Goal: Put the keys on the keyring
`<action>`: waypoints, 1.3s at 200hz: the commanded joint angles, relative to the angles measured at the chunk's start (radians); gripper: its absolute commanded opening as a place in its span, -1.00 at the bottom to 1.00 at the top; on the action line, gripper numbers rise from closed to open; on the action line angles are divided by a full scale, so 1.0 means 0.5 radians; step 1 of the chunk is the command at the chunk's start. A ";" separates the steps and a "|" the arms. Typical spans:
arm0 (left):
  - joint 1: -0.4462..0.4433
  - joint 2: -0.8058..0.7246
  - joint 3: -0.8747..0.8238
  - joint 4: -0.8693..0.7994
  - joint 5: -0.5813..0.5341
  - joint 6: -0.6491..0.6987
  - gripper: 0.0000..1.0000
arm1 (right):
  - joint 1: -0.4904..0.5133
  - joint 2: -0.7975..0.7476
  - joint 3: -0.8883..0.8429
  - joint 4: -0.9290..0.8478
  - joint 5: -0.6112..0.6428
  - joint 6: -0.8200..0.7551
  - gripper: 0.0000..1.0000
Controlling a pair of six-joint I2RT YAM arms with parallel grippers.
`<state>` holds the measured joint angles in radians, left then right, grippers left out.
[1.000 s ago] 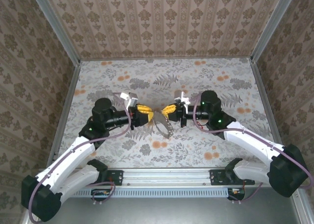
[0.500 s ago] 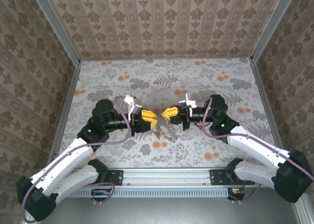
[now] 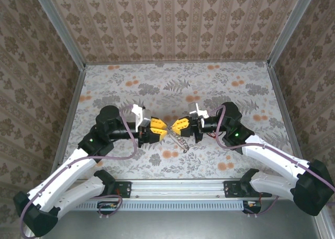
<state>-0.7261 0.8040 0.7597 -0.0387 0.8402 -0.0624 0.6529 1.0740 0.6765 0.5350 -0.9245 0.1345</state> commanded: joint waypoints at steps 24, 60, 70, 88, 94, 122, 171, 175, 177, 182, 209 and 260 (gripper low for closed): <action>-0.034 0.052 0.118 -0.102 -0.019 0.197 -0.47 | 0.030 -0.028 0.058 0.062 -0.077 -0.011 -1.00; -0.044 0.064 0.122 -0.138 -0.036 0.236 -0.52 | 0.038 -0.037 0.066 0.049 -0.090 -0.017 -1.00; -0.052 0.068 0.124 -0.148 -0.048 0.241 -0.54 | 0.041 -0.037 0.070 0.050 -0.093 -0.015 -1.00; -0.066 0.078 0.134 -0.165 -0.050 0.256 -0.57 | 0.045 -0.037 0.073 0.048 -0.096 -0.014 -1.00; -0.069 0.081 0.138 -0.168 -0.049 0.259 -0.59 | 0.048 -0.036 0.075 0.047 -0.098 -0.017 -1.00; -0.083 0.108 0.145 -0.192 -0.066 0.279 -0.79 | 0.051 -0.043 0.070 0.053 -0.093 -0.017 -1.00; -0.097 0.125 0.152 -0.194 -0.077 0.290 -1.00 | 0.059 -0.037 0.067 0.068 -0.096 -0.014 -1.00; -0.096 0.128 0.152 -0.195 -0.077 0.291 -1.00 | 0.057 -0.037 0.065 0.070 -0.095 -0.014 -1.00; -0.097 0.126 0.155 -0.199 -0.078 0.292 -1.00 | 0.059 -0.037 0.064 0.071 -0.093 -0.014 -1.00; -0.096 0.129 0.156 -0.200 -0.074 0.292 -1.00 | 0.062 -0.037 0.064 0.073 -0.093 -0.015 -1.00; -0.096 0.132 0.160 -0.215 -0.097 0.302 -1.00 | 0.060 -0.037 0.055 0.048 -0.051 -0.031 -1.00; -0.097 0.094 0.159 -0.299 -0.330 0.371 -1.00 | 0.059 -0.144 0.010 -0.196 0.257 -0.134 -0.39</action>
<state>-0.7677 0.8577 0.8078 -0.1635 0.7490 0.0841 0.6735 1.0626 0.6777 0.4824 -0.8848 0.1127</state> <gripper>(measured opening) 0.060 0.239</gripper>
